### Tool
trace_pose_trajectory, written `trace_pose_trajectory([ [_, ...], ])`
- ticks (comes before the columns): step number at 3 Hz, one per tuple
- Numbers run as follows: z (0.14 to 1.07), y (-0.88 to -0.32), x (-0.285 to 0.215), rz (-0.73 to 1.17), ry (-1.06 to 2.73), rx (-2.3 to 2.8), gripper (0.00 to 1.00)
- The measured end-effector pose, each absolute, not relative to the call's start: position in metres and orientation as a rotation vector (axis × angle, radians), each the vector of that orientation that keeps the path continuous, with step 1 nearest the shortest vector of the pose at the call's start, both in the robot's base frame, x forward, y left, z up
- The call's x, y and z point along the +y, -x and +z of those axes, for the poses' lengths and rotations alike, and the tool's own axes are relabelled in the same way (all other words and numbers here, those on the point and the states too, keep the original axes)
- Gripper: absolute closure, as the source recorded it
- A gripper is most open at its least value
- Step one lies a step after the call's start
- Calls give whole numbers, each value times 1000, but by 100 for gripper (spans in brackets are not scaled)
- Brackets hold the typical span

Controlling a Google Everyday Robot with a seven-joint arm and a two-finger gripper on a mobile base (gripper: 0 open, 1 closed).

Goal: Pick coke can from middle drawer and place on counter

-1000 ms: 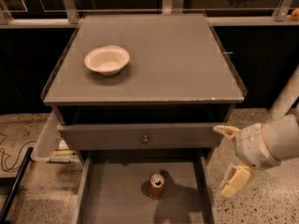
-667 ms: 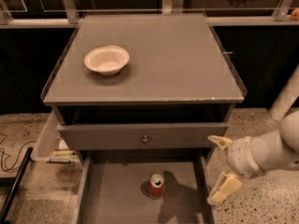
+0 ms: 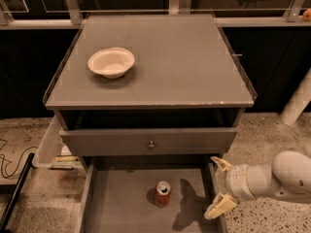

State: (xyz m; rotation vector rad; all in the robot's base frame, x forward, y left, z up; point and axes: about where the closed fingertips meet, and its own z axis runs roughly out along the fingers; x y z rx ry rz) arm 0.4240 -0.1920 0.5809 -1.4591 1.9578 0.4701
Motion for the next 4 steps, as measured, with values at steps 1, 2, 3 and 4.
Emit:
trace_pose_trajectory([
  [1,534,-423,-189,485,1391,2029,0],
  [2,531,-422,-187,490,1395,2027,0],
  [3,499,-427,-171,543,1408,2010,0],
  [4,470,-436,-149,601,1420,1937,0],
])
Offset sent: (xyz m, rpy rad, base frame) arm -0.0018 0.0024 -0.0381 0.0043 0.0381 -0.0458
